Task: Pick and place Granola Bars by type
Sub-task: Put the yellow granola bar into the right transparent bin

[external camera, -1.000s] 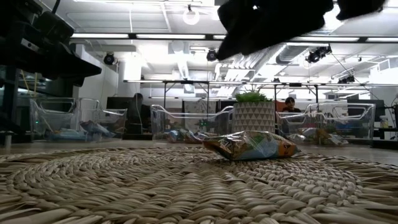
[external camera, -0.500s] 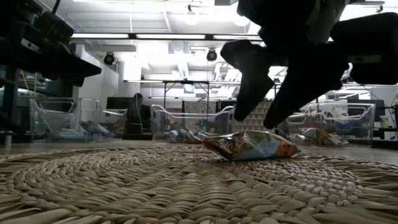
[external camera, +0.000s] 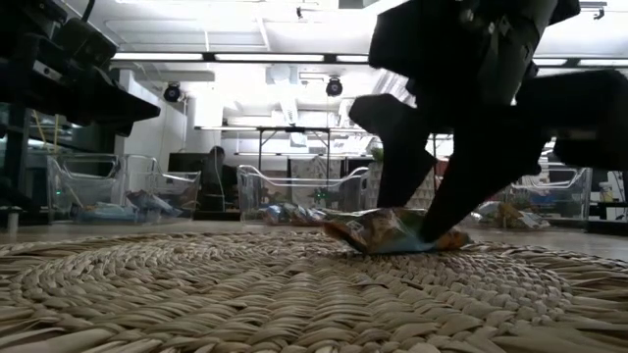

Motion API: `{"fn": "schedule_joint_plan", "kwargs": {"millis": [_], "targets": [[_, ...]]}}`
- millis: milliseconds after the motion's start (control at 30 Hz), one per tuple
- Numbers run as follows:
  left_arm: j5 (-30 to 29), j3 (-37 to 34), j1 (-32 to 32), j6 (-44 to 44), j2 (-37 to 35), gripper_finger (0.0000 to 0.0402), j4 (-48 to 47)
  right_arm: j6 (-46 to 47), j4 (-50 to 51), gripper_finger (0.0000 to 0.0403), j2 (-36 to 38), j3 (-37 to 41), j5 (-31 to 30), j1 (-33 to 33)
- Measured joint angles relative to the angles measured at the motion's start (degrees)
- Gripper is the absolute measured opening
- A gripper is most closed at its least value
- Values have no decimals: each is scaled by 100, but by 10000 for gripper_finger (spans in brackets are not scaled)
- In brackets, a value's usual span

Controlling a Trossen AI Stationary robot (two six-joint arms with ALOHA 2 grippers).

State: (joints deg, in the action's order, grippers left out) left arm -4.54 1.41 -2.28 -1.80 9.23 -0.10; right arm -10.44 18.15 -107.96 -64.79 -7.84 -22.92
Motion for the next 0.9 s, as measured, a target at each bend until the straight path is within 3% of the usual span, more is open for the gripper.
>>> {"fn": "schedule_joint_plan", "kwargs": {"millis": [300,567,900], "targets": [[1,0,0,-1,1,1,0,380,4,186,-15,0,-140,4],[1,1,0,-1,1,1,0,408,2,185,-39,1,769,2],[2,0,0,0,0,1,0,819,101,185,-144,-1,784,2]]}}
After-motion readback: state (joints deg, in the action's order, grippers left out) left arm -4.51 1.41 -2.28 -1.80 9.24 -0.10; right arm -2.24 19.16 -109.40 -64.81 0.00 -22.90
